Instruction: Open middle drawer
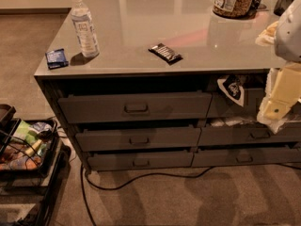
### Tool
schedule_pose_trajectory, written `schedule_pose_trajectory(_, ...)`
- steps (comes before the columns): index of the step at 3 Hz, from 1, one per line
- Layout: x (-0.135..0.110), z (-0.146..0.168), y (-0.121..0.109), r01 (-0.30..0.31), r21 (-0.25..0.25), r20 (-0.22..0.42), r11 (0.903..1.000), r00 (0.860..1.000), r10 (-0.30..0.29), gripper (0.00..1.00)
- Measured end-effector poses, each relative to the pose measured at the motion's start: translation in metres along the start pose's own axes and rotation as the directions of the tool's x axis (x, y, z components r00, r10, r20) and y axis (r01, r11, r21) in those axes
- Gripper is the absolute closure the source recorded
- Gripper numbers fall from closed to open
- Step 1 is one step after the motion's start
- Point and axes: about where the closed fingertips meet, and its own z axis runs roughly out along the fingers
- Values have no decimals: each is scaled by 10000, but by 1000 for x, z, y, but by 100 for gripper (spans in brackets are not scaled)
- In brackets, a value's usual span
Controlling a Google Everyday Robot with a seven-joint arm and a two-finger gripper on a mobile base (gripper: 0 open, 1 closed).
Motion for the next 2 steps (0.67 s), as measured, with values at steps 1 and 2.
schedule_pose_trajectory(1,0,0,0,0,0,2,10000,10000,0,0)
schedule_pose_trajectory(2,-1,2,1,-57,-11,219,10000,9997,57,0)
